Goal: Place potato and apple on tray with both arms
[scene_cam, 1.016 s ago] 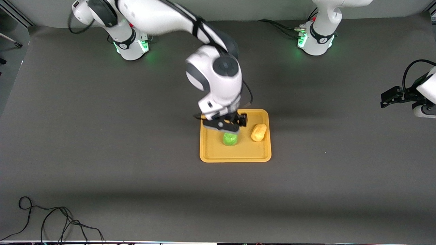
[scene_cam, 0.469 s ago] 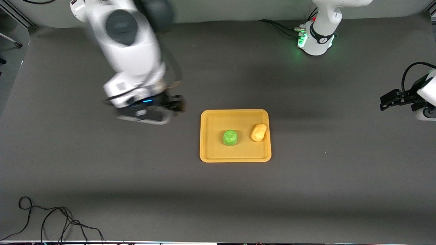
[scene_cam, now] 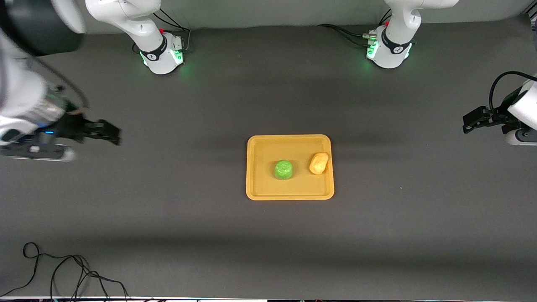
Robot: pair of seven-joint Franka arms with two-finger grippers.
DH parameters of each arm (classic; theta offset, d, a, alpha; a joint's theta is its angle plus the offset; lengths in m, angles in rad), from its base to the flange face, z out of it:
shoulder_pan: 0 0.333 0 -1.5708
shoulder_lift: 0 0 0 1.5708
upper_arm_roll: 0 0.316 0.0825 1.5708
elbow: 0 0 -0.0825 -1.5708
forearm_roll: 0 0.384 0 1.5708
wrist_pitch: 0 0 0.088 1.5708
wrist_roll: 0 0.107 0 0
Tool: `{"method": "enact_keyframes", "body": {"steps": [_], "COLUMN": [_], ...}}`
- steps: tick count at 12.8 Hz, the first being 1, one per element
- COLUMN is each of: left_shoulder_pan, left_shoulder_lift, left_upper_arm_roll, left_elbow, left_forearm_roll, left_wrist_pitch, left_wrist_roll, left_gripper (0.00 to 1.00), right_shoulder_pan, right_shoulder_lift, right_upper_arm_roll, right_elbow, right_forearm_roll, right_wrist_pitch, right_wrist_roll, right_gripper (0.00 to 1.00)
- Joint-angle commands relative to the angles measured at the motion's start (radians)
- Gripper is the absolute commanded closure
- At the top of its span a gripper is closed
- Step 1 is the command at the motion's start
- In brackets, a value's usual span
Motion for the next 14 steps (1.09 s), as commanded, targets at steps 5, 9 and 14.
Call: {"method": "enact_keyframes", "body": {"steps": [5,9,14], "left_shoulder_pan": [-0.005,-0.006,-0.015], "left_shoulder_lift": [-0.033,-0.032,-0.035], "left_upper_arm_roll": [0.001,0.0,0.001], "left_elbow": [0.002,-0.004,-0.006], "left_forearm_roll": [0.006,0.003,0.004], "left_wrist_pitch": [-0.047,-0.044,-0.047], "left_wrist_roll": [-0.014,-0.015,-0.015], "left_gripper": [0.0,0.0,0.0], "right_shoulder_pan": [-0.167,-0.167,-0.164], "right_shoulder_lift": [-0.099,-0.096,-0.091], "right_upper_arm_roll": [0.016,0.007,0.005], "right_elbow": [-0.167,-0.139,-0.118], "right_forearm_roll": [0.026,0.026,0.053], "right_wrist_pitch": [0.081,0.064,0.025], "right_wrist_roll": [-0.155,-0.162,-0.161], "right_gripper": [0.0,0.0,0.0]}}
